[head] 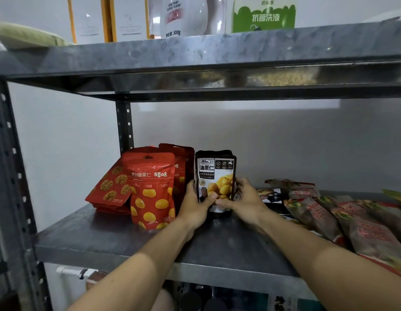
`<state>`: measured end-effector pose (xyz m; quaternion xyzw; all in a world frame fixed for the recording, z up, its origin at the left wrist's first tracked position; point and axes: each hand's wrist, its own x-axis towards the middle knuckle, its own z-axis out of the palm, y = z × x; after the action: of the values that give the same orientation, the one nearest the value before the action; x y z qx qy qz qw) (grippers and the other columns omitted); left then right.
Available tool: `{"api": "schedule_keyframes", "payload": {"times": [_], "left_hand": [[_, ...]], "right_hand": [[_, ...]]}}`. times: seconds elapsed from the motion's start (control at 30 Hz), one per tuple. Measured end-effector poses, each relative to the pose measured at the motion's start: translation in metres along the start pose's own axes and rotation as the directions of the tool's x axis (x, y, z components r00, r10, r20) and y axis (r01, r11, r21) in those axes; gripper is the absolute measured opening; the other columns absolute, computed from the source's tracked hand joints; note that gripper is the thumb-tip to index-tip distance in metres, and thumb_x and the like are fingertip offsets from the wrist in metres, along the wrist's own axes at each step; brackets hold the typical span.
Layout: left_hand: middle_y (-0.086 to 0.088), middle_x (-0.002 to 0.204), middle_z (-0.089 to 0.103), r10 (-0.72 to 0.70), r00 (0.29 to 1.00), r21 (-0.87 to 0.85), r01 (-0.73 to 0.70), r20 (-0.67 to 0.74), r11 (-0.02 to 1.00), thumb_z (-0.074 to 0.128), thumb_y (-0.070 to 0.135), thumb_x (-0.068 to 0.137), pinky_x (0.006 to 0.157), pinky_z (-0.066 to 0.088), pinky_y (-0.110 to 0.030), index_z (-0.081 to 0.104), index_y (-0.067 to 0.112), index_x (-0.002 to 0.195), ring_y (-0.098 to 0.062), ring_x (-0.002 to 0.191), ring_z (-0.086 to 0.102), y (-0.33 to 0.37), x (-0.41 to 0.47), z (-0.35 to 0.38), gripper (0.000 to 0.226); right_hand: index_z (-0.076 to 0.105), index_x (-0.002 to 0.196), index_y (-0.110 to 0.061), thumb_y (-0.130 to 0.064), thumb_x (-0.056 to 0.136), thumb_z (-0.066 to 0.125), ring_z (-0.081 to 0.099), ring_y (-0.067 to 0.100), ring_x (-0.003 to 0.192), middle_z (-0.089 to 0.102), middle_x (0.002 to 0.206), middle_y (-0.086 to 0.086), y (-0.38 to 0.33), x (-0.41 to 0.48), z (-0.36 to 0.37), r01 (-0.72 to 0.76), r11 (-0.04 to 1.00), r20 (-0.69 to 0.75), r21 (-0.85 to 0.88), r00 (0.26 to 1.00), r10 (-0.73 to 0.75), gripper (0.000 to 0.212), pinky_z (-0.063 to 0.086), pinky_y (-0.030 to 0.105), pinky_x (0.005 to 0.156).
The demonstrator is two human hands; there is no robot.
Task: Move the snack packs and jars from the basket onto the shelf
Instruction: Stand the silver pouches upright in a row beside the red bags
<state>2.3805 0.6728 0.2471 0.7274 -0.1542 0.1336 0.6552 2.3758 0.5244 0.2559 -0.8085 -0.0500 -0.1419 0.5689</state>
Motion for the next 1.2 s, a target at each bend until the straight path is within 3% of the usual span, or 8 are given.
{"api": "schedule_keyframes", "payload": {"times": [0.2, 0.33, 0.4, 0.53, 0.73, 0.87, 1.03, 1.2], "left_hand": [[0.01, 0.115, 0.053, -0.026, 1.0, 0.06, 0.027, -0.01, 0.998, 0.067, 0.012, 0.089, 0.093, 0.036, -0.02, 0.031, 0.017, 0.141, -0.007, 0.11, 0.05, 0.022, -0.023, -0.004, 0.064], [0.005, 0.112, 0.057, -0.105, 0.992, 0.173, 0.116, -0.076, 0.978, 0.071, 0.015, 0.086, 0.096, 0.045, -0.03, 0.042, 0.017, 0.13, -0.016, 0.108, 0.056, 0.032, -0.039, 0.002, 0.052], [0.001, 0.1, 0.059, -0.148, 0.984, 0.312, 0.171, -0.094, 0.935, 0.07, 0.018, 0.086, 0.075, 0.045, -0.026, 0.053, 0.017, 0.108, -0.017, 0.094, 0.056, 0.037, -0.05, 0.011, 0.028], [-0.009, 0.086, 0.062, -0.273, 0.957, 0.354, 0.225, 0.092, 0.908, 0.068, 0.03, 0.088, 0.075, 0.044, -0.029, 0.058, 0.013, 0.074, -0.022, 0.083, 0.058, 0.048, -0.072, 0.046, 0.024], [-0.013, 0.111, 0.063, -0.359, 0.906, 0.401, 0.25, 0.223, 0.881, 0.063, 0.045, 0.088, 0.074, 0.042, -0.031, 0.056, 0.0, 0.12, -0.028, 0.101, 0.06, 0.067, -0.091, 0.1, 0.055], [-0.006, 0.1, 0.05, -0.362, 0.918, 0.282, 0.309, 0.162, 0.908, 0.067, 0.032, 0.089, 0.072, 0.039, -0.024, 0.051, 0.001, 0.122, -0.023, 0.094, 0.053, 0.074, -0.095, 0.108, 0.048], [-0.008, 0.088, 0.06, -0.379, 0.909, 0.054, 0.376, 0.171, 0.925, 0.065, 0.022, 0.092, 0.054, 0.048, -0.026, 0.049, 0.011, 0.085, -0.021, 0.065, 0.06, 0.075, -0.088, 0.083, 0.021], [-0.001, 0.073, 0.055, -0.186, 0.975, 0.022, 0.185, 0.119, 0.983, 0.066, 0.009, 0.089, 0.059, 0.038, -0.017, 0.048, 0.013, 0.089, -0.007, 0.065, 0.049, 0.062, -0.08, 0.043, 0.018]], "right_hand": [[0.03, 0.148, -0.015, -0.027, 0.07, 0.087, 0.038, 0.025, 0.138, 0.039, 0.151, 0.007, -0.029, -0.03, -0.032, -0.01, 0.977, -0.041, -0.211, 0.999, 0.002, 0.097, 0.033, 0.037, 0.114], [0.053, 0.125, -0.012, -0.027, 0.077, 0.081, 0.058, 0.028, 0.114, 0.061, 0.122, 0.008, -0.031, -0.052, -0.065, -0.099, 0.879, -0.06, -0.467, 0.995, 0.08, 0.058, 0.048, 0.035, 0.094], [0.057, 0.108, -0.012, -0.024, 0.082, 0.074, 0.061, 0.027, 0.095, 0.064, 0.104, 0.009, -0.031, -0.067, -0.081, -0.152, 0.8, -0.085, -0.581, 0.988, 0.126, 0.033, 0.048, 0.031, 0.076], [0.051, 0.075, -0.012, -0.013, 0.089, 0.059, 0.053, 0.02, 0.072, 0.056, 0.081, 0.006, -0.032, -0.093, -0.105, -0.216, 0.663, -0.15, -0.717, 0.976, 0.155, 0.016, 0.037, 0.026, 0.053], [0.062, 0.111, -0.007, -0.039, 0.093, 0.062, 0.059, 0.017, 0.08, 0.066, 0.104, 0.008, -0.039, -0.113, -0.113, -0.262, 0.642, -0.095, -0.721, 0.955, 0.282, 0.037, 0.039, 0.022, 0.058], [0.061, 0.11, -0.007, -0.038, 0.084, 0.073, 0.059, 0.023, 0.099, 0.062, 0.12, 0.013, -0.036, -0.111, -0.118, -0.317, 0.767, -0.11, -0.558, 0.944, 0.311, 0.042, 0.047, 0.03, 0.081], [0.062, 0.099, -0.01, -0.036, 0.074, 0.083, 0.06, 0.022, 0.081, 0.064, 0.087, 0.007, -0.036, -0.109, -0.108, -0.456, 0.881, -0.053, -0.126, 0.89, 0.453, 0.042, 0.049, 0.031, 0.066], [0.05, 0.104, -0.024, -0.021, 0.059, 0.093, 0.058, 0.008, 0.081, 0.063, 0.093, -0.007, -0.042, -0.104, -0.083, -0.207, 0.978, -0.104, 0.012, 0.973, 0.207, 0.062, 0.046, 0.025, 0.063]]}}
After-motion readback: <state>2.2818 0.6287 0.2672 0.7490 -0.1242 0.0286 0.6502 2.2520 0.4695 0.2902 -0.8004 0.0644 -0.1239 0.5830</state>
